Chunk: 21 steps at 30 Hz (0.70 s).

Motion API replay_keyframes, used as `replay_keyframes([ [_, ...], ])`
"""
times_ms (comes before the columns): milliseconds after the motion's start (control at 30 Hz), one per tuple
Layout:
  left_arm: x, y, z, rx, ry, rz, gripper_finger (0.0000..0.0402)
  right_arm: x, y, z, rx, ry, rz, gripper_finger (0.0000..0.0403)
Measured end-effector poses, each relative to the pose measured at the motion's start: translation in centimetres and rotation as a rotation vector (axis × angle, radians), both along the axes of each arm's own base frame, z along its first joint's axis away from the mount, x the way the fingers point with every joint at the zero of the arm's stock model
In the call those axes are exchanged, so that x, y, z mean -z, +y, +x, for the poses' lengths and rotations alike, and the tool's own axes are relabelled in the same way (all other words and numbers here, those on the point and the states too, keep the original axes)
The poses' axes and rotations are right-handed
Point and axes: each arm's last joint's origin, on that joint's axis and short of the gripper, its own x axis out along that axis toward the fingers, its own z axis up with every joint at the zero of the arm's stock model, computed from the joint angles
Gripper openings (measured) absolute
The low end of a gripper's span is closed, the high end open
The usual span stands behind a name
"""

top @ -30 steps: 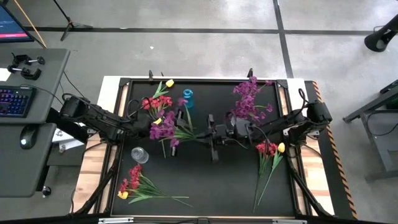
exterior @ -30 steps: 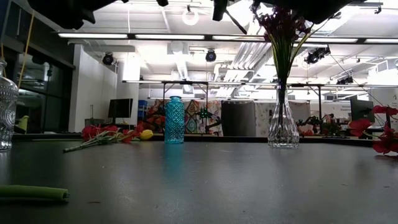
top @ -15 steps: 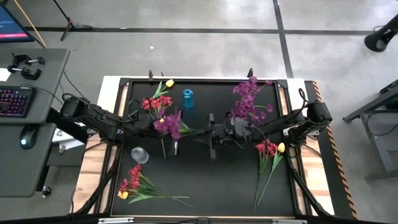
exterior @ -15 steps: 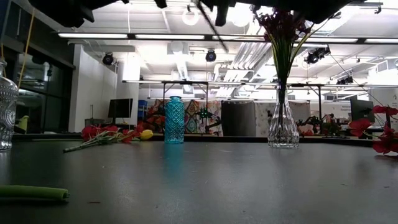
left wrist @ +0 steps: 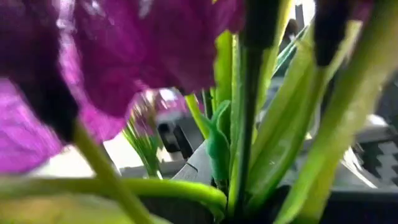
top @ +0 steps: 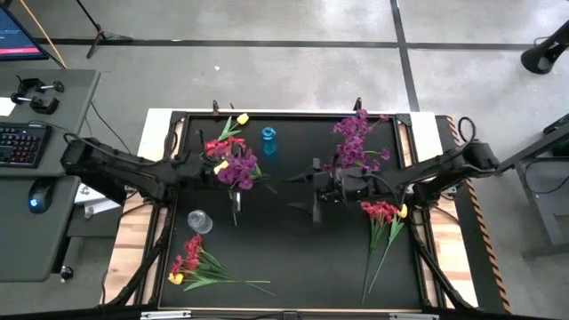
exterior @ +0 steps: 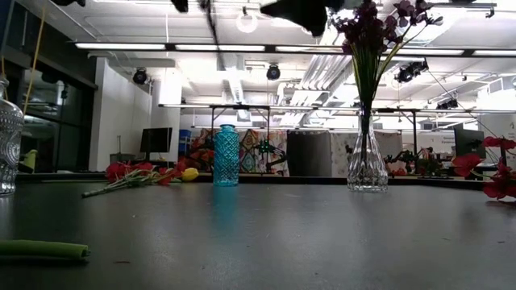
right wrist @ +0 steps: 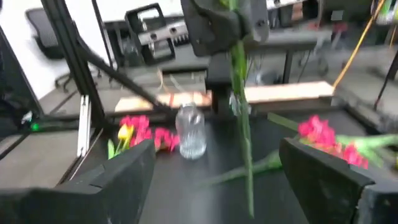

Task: Sort flowers into vase by color
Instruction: Put the violet flowers into the right transparent vase

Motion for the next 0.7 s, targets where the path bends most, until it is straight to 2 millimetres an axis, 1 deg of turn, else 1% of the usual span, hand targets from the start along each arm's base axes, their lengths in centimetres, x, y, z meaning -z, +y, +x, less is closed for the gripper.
replay_keyframes([
  [100, 0.9, -0.2, 0.1, 0.052, 0.08, -0.03, 0.0001, 0.7, 0.1, -0.1, 0.007, 0.069, 0.041, 0.0332],
  [200, 1.3, -0.4, 0.6, 0.092, 0.086, -0.054, 0.0, 1.9, 0.3, 0.7, 0.01, 0.093, 0.057, 0.0328],
  [267, 1.4, -0.5, 1.2, 0.112, 0.053, -0.058, 0.0, 2.8, 0.5, 1.5, 0.01, 0.082, 0.059, 0.0325],
  [400, 1.8, -0.7, 2.1, 0.128, 0.002, -0.043, 0.0, 3.9, 0.8, 2.9, 0.004, 0.005, 0.045, 0.0319],
  [533, 2.2, -0.8, 2.8, 0.127, 0.016, -0.036, 0.0, 4.2, 0.8, 3.5, 0.012, -0.049, 0.028, 0.0314],
  [700, 2.2, -0.9, 3.9, 0.127, 0.03, -0.034, 0.0, 4.4, 0.7, 3.6, 0.03, -0.048, 0.025, 0.0297],
])
